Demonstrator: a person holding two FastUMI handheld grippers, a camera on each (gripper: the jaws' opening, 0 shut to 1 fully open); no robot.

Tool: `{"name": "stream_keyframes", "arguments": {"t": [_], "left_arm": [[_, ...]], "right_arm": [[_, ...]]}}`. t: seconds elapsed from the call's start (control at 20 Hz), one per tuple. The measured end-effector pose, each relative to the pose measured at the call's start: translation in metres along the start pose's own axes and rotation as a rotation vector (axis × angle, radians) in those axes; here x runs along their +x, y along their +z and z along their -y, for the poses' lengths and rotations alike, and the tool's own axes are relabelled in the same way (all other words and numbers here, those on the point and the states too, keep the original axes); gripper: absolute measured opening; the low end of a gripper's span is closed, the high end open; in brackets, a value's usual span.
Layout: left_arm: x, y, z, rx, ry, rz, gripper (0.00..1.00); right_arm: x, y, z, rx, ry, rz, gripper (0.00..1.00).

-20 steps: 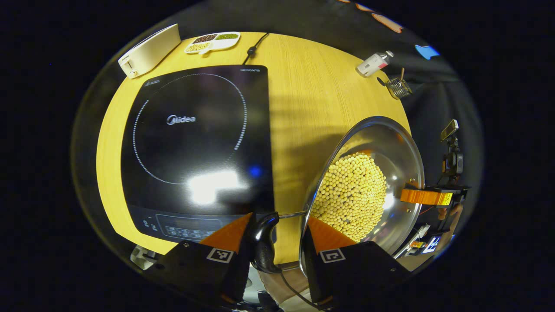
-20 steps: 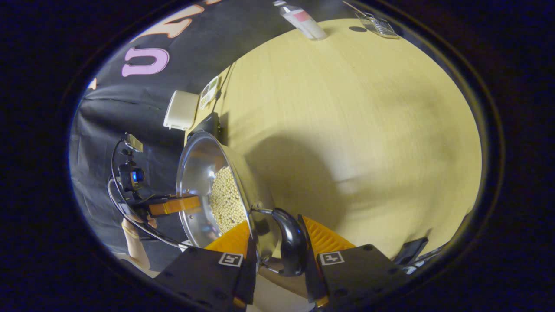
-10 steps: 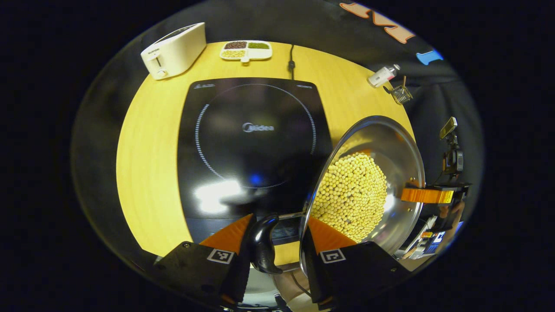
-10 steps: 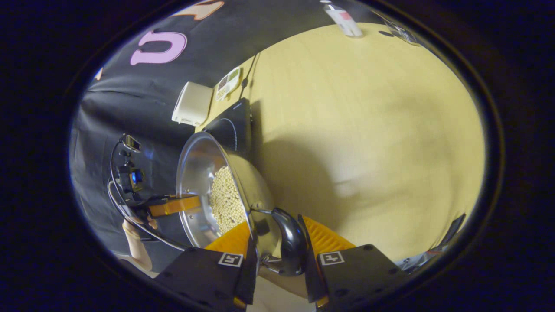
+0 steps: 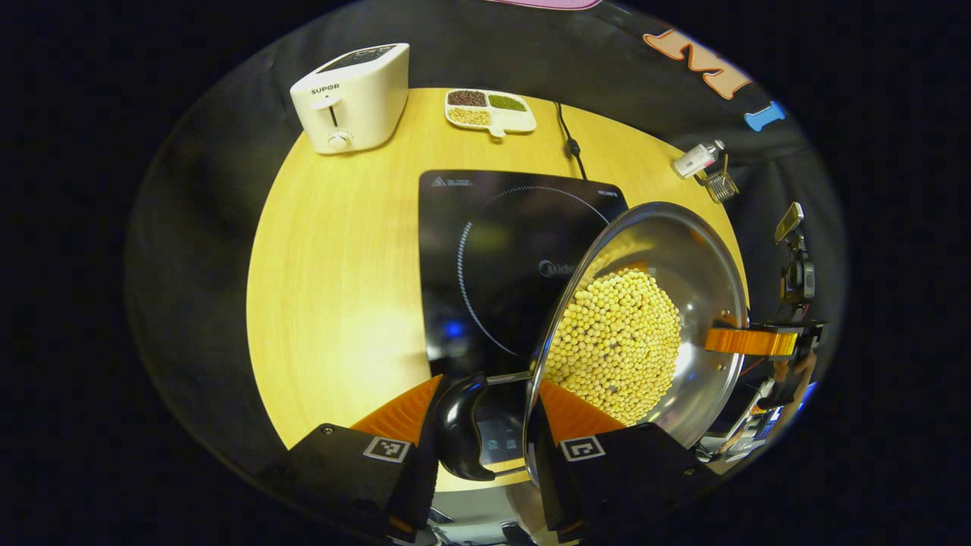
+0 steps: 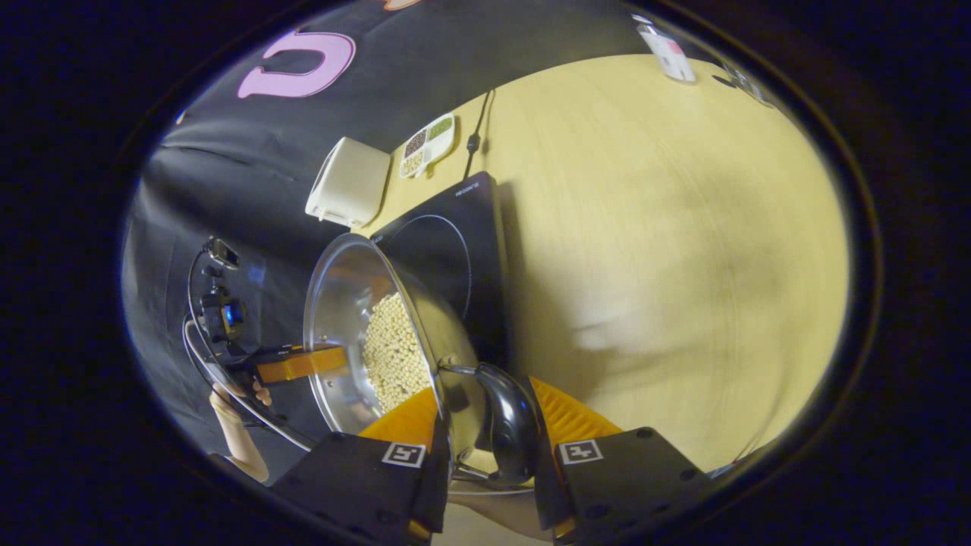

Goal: First push the handle of the pot to place it horizontally, then grasp the pot with both hands and set it on the induction cooktop.

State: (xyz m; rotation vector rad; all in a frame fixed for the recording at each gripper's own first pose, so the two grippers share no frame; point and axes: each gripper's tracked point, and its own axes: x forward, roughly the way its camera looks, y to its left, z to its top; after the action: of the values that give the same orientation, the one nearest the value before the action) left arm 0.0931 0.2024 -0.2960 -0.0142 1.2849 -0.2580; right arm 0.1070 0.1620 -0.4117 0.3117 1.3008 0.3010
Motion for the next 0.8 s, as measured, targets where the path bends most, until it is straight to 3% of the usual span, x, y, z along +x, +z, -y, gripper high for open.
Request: {"name": "stream_keyframes", "arguments": {"t": [0.05, 0.1, 0.2, 0.25, 0.3, 0.35, 0.45, 0.5, 0.8], "left_arm": [[-0.001, 0.008, -0.006, 0.007, 0.007, 0.013, 0.57], [-0.001, 0.014, -0.011, 0.021, 0.013, 0.024, 0.57], [0.003, 0.027, -0.020, 0.040, 0.023, 0.037, 0.58], [0.005, 0.033, -0.023, 0.048, 0.025, 0.044, 0.57], [0.008, 0.038, -0.025, 0.052, 0.026, 0.048, 0.57], [0.012, 0.043, -0.026, 0.053, 0.024, 0.053, 0.57], [0.019, 0.051, -0.027, 0.054, 0.024, 0.059, 0.57], [0.022, 0.053, -0.028, 0.055, 0.025, 0.060, 0.57], [0.032, 0.060, -0.036, 0.039, 0.036, 0.072, 0.57]], "right_arm": [[0.006, 0.005, -0.005, 0.000, 0.000, 0.008, 0.49], [0.011, 0.011, -0.009, 0.004, 0.001, 0.014, 0.43], [0.020, 0.021, -0.013, 0.012, -0.003, 0.026, 0.42], [0.024, 0.026, -0.014, 0.014, -0.007, 0.032, 0.49], [0.026, 0.031, -0.014, 0.015, -0.014, 0.041, 0.49], [0.030, 0.037, -0.014, 0.014, -0.019, 0.049, 0.42], [0.037, 0.047, -0.011, 0.014, -0.028, 0.062, 0.42], [0.042, 0.052, -0.009, 0.012, -0.031, 0.067, 0.49], [0.058, 0.063, -0.007, 0.007, -0.021, 0.076, 0.49]]}}
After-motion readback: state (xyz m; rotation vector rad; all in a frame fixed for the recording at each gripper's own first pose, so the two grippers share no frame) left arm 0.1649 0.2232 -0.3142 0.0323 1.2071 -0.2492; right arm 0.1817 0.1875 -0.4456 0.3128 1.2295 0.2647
